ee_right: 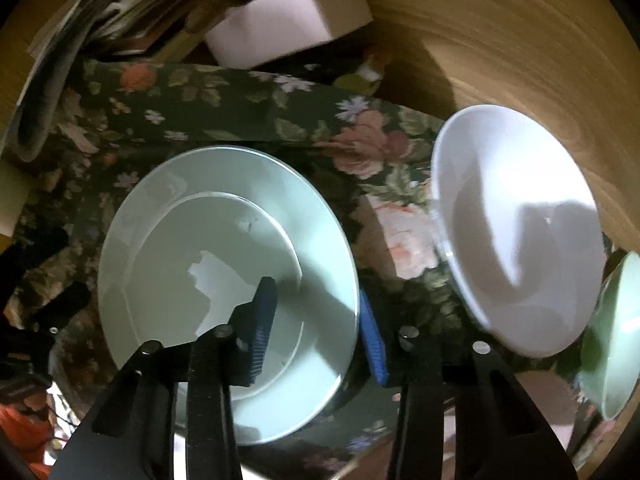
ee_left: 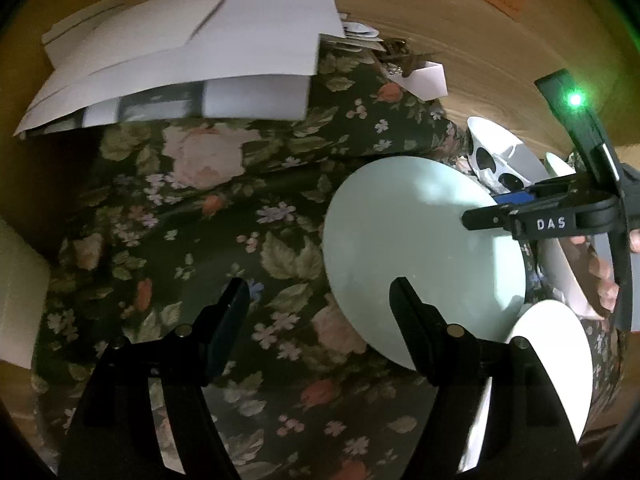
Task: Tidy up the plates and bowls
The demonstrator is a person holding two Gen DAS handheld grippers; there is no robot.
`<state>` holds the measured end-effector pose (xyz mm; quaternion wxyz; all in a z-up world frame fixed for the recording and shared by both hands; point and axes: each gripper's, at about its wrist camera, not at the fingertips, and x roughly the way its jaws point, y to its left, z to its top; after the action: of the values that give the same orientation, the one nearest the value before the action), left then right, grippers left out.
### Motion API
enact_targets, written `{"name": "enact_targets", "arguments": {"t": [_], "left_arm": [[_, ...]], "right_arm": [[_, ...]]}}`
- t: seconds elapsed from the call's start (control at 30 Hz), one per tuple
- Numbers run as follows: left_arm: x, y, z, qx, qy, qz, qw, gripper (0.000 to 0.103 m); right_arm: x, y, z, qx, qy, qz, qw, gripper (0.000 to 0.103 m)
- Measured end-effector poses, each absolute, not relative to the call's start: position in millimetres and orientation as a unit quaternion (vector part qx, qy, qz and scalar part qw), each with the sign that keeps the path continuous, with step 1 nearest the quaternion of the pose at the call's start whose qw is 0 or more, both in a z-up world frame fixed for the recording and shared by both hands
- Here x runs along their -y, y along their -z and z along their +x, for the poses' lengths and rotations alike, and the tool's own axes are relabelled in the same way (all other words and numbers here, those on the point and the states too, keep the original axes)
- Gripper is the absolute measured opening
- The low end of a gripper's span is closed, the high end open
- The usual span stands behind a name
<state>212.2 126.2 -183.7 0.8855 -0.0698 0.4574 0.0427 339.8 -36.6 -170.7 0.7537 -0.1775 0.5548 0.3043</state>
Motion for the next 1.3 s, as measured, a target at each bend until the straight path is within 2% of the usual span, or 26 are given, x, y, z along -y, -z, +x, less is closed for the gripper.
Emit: {"name": "enact_targets", "arguments": {"t": [0.27,0.53,0.63,1.07,1.3], "left_arm": [[-150,196,190,-0.469,-0.074,-0.076,0.877,0.07],[-167,204,183,-0.48,-0.084,-0.095,0.868,0.052],[-168,205,183,-0.481,-0.082,-0.095,0.868,0.05],[-153,218,201,-0.472,-0.057,-0.093,0.875,0.049],[-152,217,202,-0.471,-0.059,-0.096,0.875,0.049]], "right_arm": [[14,172,306,-0.554,-0.345,-0.161,0.74,0.036],[6,182,281,-0.542,-0.361,-0.136,0.747,0.036],[11,190,277,-0.543,-0.363,-0.12,0.748,0.036],[0,197,257,-0.503,-0.365,-0.143,0.77,0.039],[7,191,266,-0.512,-0.37,-0.111,0.767,0.035]]}}
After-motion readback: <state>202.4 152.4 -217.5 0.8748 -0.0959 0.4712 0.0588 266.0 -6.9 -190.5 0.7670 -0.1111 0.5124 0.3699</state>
